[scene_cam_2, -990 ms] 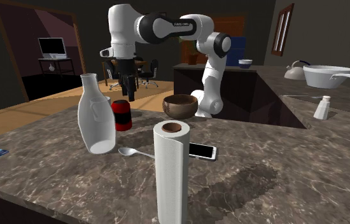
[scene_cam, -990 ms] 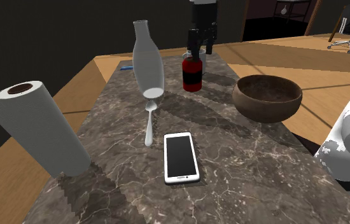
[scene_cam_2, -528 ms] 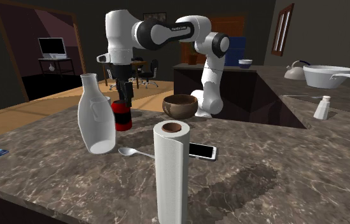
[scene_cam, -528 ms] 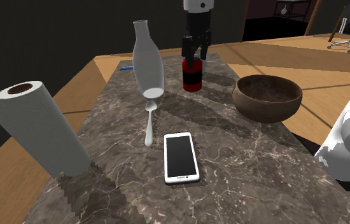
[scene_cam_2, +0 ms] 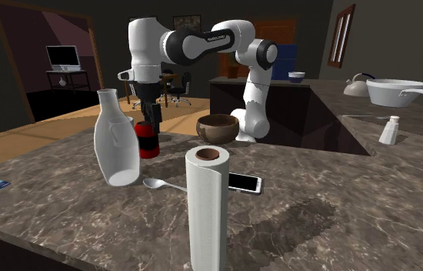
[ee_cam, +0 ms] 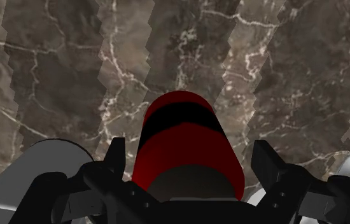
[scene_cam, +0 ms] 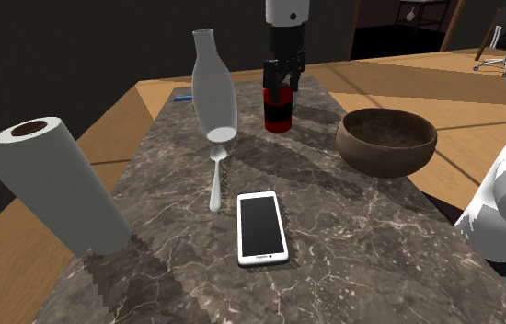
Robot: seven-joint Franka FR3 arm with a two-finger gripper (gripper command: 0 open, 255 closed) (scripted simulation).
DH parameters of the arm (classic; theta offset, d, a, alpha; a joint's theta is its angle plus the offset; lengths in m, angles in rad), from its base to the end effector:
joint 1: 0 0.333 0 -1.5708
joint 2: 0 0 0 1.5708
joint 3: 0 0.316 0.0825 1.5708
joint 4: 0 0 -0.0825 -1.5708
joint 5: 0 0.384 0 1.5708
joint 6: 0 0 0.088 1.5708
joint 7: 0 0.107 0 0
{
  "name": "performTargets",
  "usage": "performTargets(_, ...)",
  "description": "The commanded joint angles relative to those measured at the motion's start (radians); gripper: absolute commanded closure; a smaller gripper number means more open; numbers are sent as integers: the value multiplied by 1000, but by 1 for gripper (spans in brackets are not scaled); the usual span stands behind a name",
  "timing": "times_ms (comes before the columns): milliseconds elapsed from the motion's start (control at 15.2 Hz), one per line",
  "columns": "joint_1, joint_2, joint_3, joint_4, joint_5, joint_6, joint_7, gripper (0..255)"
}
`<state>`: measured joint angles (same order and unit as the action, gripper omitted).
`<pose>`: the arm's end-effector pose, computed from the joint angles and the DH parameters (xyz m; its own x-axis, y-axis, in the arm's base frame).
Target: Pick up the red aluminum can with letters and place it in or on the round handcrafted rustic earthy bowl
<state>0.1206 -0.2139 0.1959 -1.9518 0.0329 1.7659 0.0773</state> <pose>0.4699 0.1650 0.5700 0.9735 0.2274 0.0248 0.2273 -0.9738 0.0070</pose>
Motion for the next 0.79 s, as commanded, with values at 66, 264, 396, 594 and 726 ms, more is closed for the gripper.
performTargets(66,0,0,0,0,0,0,0,255)
performTargets(264,0,1,0,0,0,0,0,255)
performTargets(396,0,-1,0,-3,0,2,0,255)
performTargets(594,0,1,0,-1,0,2,0,255)
performTargets(726,0,1,0,14,0,-13,0,255)
